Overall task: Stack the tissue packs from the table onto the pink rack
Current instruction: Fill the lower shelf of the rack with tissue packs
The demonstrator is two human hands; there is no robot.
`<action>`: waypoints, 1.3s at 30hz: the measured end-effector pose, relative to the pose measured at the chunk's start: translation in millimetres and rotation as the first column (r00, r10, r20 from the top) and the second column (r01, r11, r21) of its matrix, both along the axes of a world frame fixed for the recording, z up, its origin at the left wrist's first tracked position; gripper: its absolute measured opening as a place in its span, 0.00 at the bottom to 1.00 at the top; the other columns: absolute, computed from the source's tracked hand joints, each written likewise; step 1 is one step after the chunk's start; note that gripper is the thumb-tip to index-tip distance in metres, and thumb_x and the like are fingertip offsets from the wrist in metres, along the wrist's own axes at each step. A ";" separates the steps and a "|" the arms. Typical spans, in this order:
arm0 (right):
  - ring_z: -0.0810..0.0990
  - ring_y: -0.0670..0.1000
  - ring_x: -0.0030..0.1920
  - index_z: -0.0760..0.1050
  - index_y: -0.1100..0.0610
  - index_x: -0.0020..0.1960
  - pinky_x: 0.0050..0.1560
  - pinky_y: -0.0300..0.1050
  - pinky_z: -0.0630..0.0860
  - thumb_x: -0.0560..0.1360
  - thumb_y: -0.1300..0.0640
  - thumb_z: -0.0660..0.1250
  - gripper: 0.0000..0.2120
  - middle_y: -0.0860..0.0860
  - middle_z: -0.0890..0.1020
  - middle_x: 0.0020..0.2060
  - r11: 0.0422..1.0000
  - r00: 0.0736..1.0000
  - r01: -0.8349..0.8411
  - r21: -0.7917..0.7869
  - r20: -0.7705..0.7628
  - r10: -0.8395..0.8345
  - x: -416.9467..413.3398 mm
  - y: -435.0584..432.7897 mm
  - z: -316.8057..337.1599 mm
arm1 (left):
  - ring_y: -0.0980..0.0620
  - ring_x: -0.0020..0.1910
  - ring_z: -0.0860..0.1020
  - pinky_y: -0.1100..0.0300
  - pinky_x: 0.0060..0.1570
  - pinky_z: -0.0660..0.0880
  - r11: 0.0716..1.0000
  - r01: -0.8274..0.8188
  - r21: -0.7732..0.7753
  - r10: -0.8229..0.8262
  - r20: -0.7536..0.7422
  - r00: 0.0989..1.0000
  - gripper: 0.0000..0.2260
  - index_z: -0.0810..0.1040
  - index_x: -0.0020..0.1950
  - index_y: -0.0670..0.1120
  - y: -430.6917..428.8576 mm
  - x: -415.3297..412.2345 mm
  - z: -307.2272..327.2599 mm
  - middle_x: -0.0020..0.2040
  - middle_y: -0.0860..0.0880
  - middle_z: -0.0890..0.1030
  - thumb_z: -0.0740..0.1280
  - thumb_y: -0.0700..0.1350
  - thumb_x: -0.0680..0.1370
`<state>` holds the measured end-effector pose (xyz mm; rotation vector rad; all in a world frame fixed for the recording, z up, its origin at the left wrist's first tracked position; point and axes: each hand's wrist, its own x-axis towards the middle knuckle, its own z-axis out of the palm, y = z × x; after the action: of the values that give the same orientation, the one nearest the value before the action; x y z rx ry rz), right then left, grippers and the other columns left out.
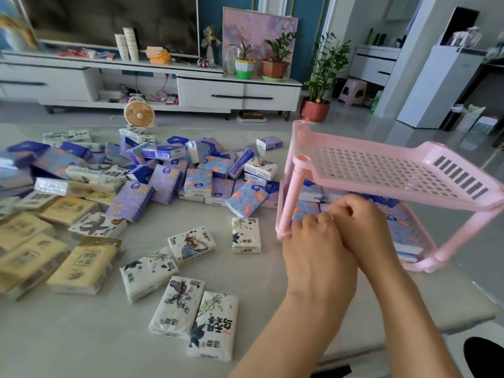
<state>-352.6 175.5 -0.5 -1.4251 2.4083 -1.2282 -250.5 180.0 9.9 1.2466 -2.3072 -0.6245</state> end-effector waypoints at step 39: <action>0.70 0.59 0.60 0.64 0.58 0.68 0.55 0.51 0.65 0.75 0.45 0.61 0.26 0.59 0.74 0.58 0.991 0.917 -0.051 0.125 -0.388 0.096 143.8 -175.9 -59.8 | 0.44 0.64 0.64 0.53 0.61 0.63 0.839 -0.491 -0.236 0.517 0.060 0.854 0.27 0.63 0.69 0.45 -187.0 208.3 -74.3 0.64 0.43 0.69 0.67 0.49 0.73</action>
<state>-208.8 -0.4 -60.4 -1.8581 2.5852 -0.8360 -42.1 -7.0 -64.4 1.7297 -1.9353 -0.1118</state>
